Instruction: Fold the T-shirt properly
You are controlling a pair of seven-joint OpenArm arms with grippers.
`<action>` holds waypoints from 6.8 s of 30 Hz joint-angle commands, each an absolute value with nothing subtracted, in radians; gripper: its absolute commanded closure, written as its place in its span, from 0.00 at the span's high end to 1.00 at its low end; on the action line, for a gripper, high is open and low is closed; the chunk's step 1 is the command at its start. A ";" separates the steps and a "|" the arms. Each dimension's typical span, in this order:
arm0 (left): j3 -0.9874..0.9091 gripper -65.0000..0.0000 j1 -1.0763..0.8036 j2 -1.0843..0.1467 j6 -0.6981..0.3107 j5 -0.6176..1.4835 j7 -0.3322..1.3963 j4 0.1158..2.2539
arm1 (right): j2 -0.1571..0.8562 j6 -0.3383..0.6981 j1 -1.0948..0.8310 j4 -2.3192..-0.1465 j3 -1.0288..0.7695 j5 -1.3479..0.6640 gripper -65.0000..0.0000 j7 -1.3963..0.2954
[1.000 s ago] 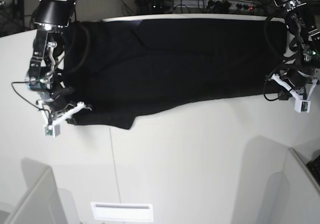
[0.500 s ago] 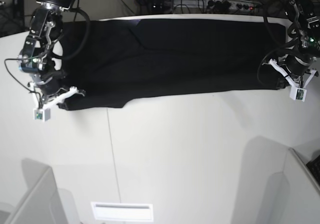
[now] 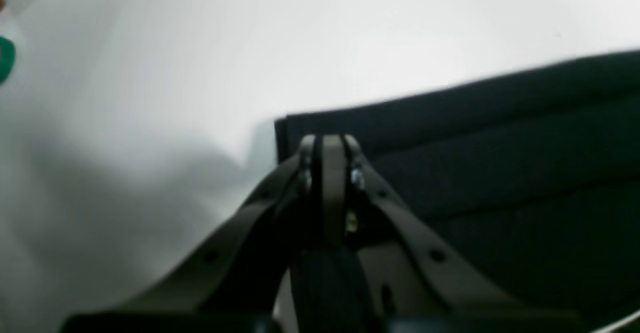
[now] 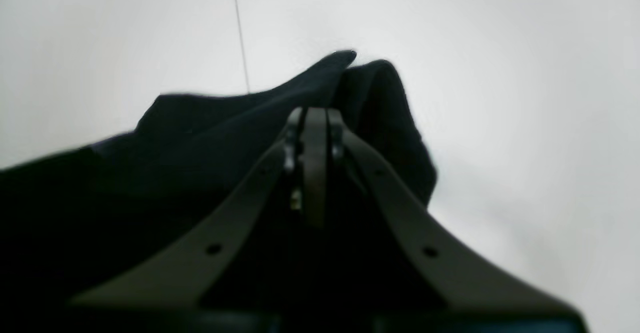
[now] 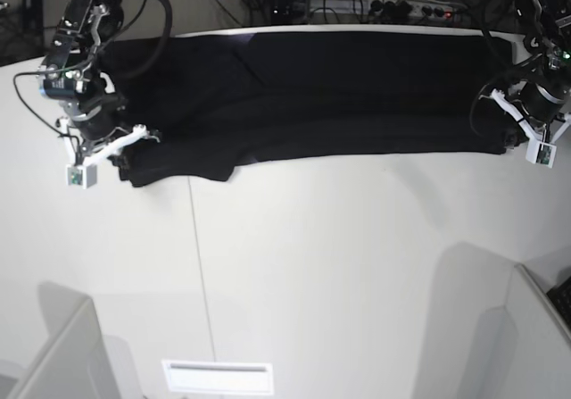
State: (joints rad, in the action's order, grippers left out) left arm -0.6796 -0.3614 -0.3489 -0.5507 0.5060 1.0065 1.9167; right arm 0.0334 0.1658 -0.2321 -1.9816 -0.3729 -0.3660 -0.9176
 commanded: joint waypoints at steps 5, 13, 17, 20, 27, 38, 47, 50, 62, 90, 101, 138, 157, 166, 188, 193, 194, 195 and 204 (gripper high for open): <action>-0.690 0.00 -0.383 -0.364 -0.552 0.512 0.992 1.936 | 0.021 0.168 -0.260 -2.012 -0.398 -0.375 0.00 -0.894; -0.691 0.00 -0.406 -0.380 -0.552 0.512 0.992 1.937 | 0.005 0.168 -0.298 -2.018 -0.499 -0.565 0.00 -0.906; -0.691 0.00 -0.409 -0.380 -0.552 0.512 0.992 1.937 | 0.027 0.168 -0.305 -2.018 -0.513 -0.642 0.00 -0.963; -0.691 0.00 -0.412 -0.380 -0.552 0.512 0.993 1.937 | 0.028 0.166 -0.305 -2.018 -0.567 -0.713 0.00 -1.000; -0.753 0.00 -0.423 -0.374 -0.555 0.512 1.086 1.959 | 0.056 0.166 -0.314 -2.018 -0.644 -0.789 0.00 -1.082; -0.759 0.00 -0.507 -0.371 -0.608 0.510 1.082 1.959 | 0.031 0.166 -0.380 -2.009 -0.633 -0.788 0.00 -1.078; -0.757 0.00 -0.538 -0.349 -0.608 0.504 1.082 1.952 | 0.035 0.166 -0.398 -1.966 -0.633 -0.786 0.00 -1.082; -0.757 0.00 -0.538 -0.349 -0.608 0.503 1.084 1.952 | 0.036 0.165 -0.401 -1.966 -0.633 -0.786 0.00 -1.086; -0.765 0.37 -0.553 -0.349 -0.605 0.503 1.081 1.949 | 0.038 0.162 -0.426 -1.937 -0.644 -0.785 0.43 -1.099; -0.605 0.00 -0.394 -0.220 -0.602 0.254 0.900 1.584 | 0.030 0.294 -0.277 -1.646 -0.483 -0.499 0.00 -0.926; -0.608 0.00 -0.257 -0.216 -0.602 0.248 0.929 1.552 | 0.062 0.294 -0.076 -1.488 -0.484 -0.394 0.00 -0.903; -1.049 0.86 -0.174 -0.142 -0.698 0.283 1.133 1.682 | 0.028 0.389 -0.189 -1.899 -0.174 -0.400 0.00 -0.911; -1.000 0.86 -0.116 -0.153 -0.698 0.509 1.133 1.532 | 0.030 0.389 -0.220 -1.897 -0.168 -0.397 0.00 -0.911; -0.865 0.85 -0.125 -0.159 -0.698 0.509 1.017 1.423 | 0.030 0.389 -0.229 -1.897 -0.171 -0.400 0.00 -0.911; -0.868 0.00 -0.193 -0.271 -0.698 0.509 0.918 1.432 | 0.028 0.394 -0.254 -1.899 -0.176 -0.403 0.00 -0.903; -0.866 0.00 -0.266 -0.262 -0.698 0.509 0.912 1.609 | 0.027 0.394 -0.254 -1.899 -0.176 -0.403 0.00 -0.903; -0.863 0.00 -0.280 -0.252 -0.698 0.509 0.912 1.644 | 0.024 0.394 -0.254 -1.899 -0.176 -0.403 0.00 -0.903; -0.863 0.00 -0.291 -0.239 -0.698 0.509 0.912 1.675 | 0.015 0.394 -0.254 -1.899 -0.176 -0.403 0.00 -0.903; -0.828 0.00 -0.349 -0.133 -0.698 0.509 0.918 1.908 | -0.001 0.394 -0.251 -1.899 -0.177 -0.403 0.00 -0.903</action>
